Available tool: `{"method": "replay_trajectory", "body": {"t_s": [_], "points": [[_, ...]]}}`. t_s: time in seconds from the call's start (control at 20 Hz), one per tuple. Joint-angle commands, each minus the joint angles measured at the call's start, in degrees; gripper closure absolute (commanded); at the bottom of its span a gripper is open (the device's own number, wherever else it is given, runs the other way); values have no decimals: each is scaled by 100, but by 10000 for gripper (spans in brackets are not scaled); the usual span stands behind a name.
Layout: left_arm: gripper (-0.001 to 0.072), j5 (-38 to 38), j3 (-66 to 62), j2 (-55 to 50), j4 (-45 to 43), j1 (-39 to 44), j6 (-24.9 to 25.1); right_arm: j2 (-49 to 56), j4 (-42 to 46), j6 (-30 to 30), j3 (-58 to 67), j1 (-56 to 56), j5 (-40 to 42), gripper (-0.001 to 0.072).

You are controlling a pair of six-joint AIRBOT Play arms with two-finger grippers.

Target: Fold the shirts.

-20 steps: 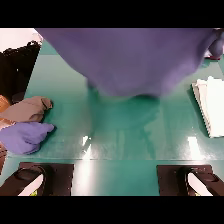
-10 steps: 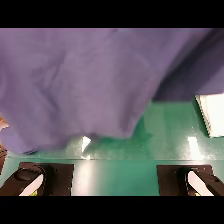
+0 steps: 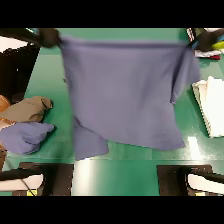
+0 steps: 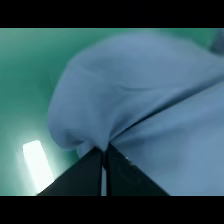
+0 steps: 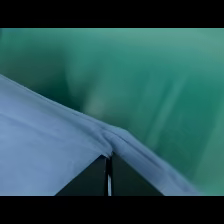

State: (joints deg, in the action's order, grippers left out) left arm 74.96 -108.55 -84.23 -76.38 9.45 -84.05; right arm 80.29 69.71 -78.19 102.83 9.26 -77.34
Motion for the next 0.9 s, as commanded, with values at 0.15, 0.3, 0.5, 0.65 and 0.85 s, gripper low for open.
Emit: {"method": "replay_trajectory", "body": {"t_s": [0.15,0.3,0.5,0.65,0.85], "points": [[682,-643,-7,-2159,-35,2,4,1912,284,-20,-424,289,885,693],[677,-1434,-7,-2374,-37,2,0,2382,181,-24,-4,289,863,692],[277,-1097,-144,-2367,-140,-35,-166,2583,-101,-44,461,260,765,309],[278,317,-575,-2245,-221,-299,-138,2317,-94,-37,656,52,-20,310],[277,883,-9,-1257,-216,-702,-103,1504,-116,190,48,-389,-750,310]]}}
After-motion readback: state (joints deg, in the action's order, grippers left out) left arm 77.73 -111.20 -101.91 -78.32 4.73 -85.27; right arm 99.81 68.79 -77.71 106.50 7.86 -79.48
